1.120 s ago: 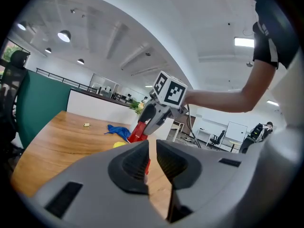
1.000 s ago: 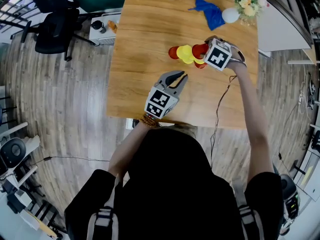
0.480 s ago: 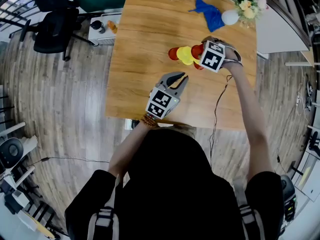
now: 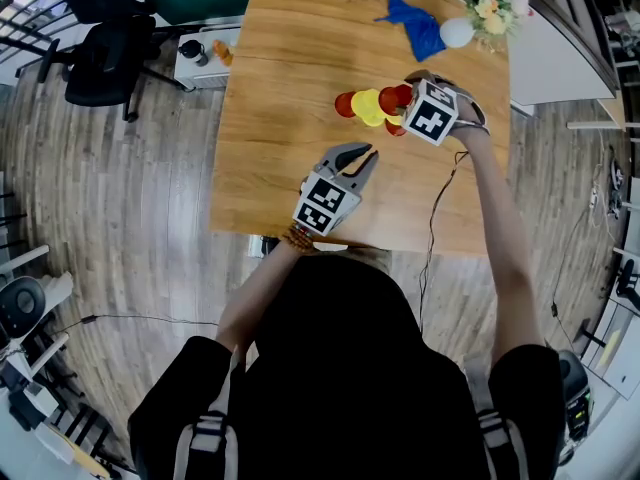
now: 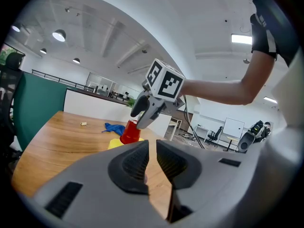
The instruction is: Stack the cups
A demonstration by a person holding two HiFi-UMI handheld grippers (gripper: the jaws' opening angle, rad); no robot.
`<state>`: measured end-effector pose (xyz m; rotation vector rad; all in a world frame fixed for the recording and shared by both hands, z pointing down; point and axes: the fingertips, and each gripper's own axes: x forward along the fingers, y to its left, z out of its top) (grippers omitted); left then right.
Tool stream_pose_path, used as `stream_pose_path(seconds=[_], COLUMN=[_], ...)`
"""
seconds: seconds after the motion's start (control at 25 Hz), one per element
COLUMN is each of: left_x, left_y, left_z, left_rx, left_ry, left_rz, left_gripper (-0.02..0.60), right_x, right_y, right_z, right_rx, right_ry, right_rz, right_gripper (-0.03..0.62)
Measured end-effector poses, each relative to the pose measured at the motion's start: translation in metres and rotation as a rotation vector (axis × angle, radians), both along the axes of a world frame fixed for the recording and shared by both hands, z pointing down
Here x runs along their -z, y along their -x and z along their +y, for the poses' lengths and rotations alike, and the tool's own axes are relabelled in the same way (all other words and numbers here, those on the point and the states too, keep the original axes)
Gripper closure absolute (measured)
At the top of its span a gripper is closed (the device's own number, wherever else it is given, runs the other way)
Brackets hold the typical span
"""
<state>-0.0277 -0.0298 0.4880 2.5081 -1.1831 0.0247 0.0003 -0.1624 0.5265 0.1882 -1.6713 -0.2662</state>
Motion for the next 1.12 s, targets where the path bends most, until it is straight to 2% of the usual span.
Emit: stream_pose_path(seconds=[0.12, 0.28, 0.4, 0.56, 0.72, 0.8, 0.84, 1.12], left_x=[0.004, 0.017, 0.029, 0.044, 0.064, 0.074, 0.078, 0.091], left_y=[-0.011, -0.024, -0.024, -0.026, -0.025, -0.027, -0.028, -0.034], left_z=[-0.001, -0.001, 0.002, 0.012, 0.037, 0.049, 0.055, 0.106], left_rx=[-0.007, -0.001, 0.043, 0.145, 0.249, 0.285, 0.298, 0.357], left_ry=[-0.016, -0.079, -0.121, -0.188, -0.253, -0.289, -0.302, -0.35], left_rz=[-0.026, -0.067, -0.076, -0.088, -0.106, -0.112, -0.117, -0.178], left_gripper=[0.541, 0.541, 0.541, 0.541, 0.541, 0.541, 0.541, 0.541], right_x=[0.018, 0.058, 0.078, 0.099, 0.11, 0.111, 0.111, 0.112], right_y=[-0.006, -0.005, -0.003, -0.017, -0.037, -0.045, -0.046, -0.031], right_z=[-0.003, 0.017, 0.047, 0.076, 0.115, 0.14, 0.153, 0.226], right_rx=[-0.016, -0.079, -0.103, -0.163, -0.302, -0.353, -0.364, -0.423], right_ry=[-0.029, -0.077, -0.114, -0.231, -0.31, -0.336, -0.344, -0.42], right_rz=[-0.061, -0.239, -0.354, -0.538, -0.778, -0.867, -0.898, -1.014], right_gripper=[0.327, 0.329, 0.336, 0.405, 0.498, 0.558, 0.587, 0.589])
